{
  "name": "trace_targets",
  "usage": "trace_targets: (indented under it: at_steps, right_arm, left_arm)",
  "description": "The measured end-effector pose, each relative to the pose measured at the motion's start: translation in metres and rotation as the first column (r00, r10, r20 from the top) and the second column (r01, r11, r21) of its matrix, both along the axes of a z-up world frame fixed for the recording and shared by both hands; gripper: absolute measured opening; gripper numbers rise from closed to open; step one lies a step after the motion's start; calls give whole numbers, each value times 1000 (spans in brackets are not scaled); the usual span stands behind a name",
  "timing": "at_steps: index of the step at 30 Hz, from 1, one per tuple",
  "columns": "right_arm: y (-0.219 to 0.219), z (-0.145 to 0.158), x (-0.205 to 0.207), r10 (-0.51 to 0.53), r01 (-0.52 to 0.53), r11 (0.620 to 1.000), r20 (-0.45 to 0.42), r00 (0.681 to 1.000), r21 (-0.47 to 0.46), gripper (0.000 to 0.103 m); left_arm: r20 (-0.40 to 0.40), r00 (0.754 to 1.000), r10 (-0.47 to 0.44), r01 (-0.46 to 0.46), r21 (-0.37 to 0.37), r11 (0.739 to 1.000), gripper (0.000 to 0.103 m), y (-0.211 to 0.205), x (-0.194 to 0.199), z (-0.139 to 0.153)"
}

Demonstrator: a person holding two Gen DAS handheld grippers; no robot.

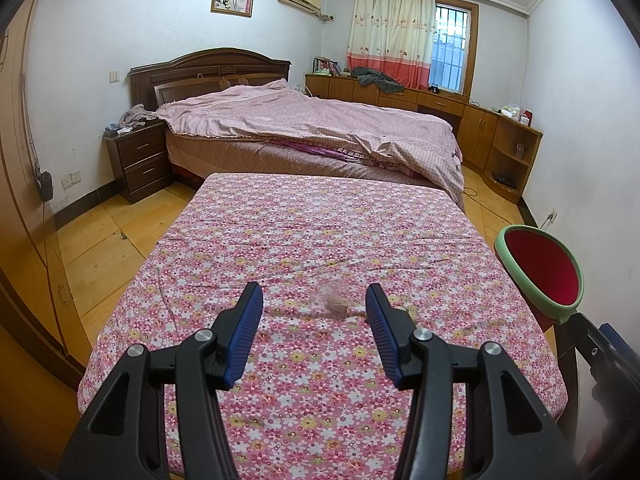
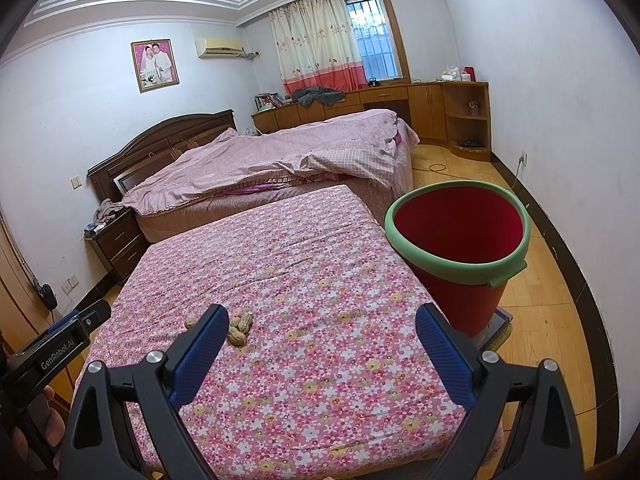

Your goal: Collect trash

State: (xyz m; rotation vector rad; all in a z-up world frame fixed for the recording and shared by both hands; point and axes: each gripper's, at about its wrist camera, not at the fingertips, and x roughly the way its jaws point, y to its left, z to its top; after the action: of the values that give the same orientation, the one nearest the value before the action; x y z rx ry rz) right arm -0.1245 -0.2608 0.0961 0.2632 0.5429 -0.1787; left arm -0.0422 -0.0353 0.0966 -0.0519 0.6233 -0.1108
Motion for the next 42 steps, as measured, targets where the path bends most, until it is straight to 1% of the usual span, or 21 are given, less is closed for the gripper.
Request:
trace_targets:
  at_steps: [42]
  right_arm:
    - [0,1,0,1,-1,1000,-3,1000,3,96]
  left_arm:
    - [2,1000,0,0,0,1000,54,-1,-1,0]
